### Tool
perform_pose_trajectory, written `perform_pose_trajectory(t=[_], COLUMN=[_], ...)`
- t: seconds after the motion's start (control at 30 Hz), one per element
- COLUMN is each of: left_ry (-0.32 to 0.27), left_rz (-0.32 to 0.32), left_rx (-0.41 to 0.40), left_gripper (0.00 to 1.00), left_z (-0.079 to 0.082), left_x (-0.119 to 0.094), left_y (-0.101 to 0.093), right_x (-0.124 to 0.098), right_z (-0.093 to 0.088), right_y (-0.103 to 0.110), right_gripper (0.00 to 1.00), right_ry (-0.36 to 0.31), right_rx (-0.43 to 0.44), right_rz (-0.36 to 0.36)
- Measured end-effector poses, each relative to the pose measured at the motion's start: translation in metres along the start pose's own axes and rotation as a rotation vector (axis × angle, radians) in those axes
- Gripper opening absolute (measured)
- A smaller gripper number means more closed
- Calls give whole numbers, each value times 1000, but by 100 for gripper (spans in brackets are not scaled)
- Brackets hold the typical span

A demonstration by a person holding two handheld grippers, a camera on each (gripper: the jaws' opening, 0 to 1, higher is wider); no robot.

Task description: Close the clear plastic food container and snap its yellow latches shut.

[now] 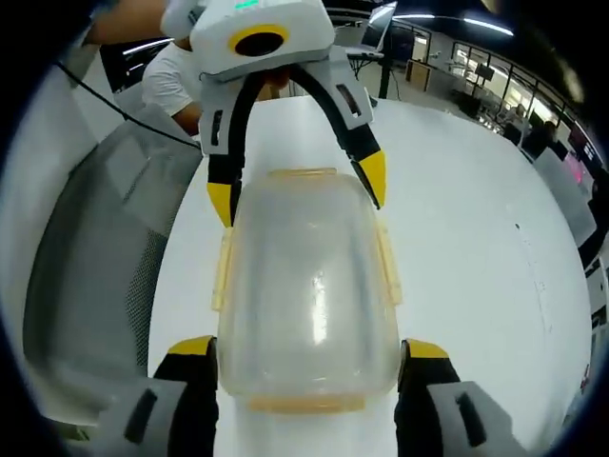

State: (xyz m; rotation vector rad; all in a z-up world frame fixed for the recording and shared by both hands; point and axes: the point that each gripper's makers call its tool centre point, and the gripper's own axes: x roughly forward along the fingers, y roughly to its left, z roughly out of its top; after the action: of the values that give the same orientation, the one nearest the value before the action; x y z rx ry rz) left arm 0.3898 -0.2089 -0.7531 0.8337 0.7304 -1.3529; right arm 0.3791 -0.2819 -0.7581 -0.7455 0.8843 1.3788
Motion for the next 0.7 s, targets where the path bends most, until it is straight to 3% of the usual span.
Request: perform_pose_trajectory(t=[0.7], left_ry=[40], left_rz=[3], left_rx=[-11], left_gripper=[76], left_z=[-87], left_x=[-52], left_y=[1], right_x=[51], right_z=[85], right_y=[7], right_gripper=[76], right_ry=[29], right_rx=[-8], right_rz=[11])
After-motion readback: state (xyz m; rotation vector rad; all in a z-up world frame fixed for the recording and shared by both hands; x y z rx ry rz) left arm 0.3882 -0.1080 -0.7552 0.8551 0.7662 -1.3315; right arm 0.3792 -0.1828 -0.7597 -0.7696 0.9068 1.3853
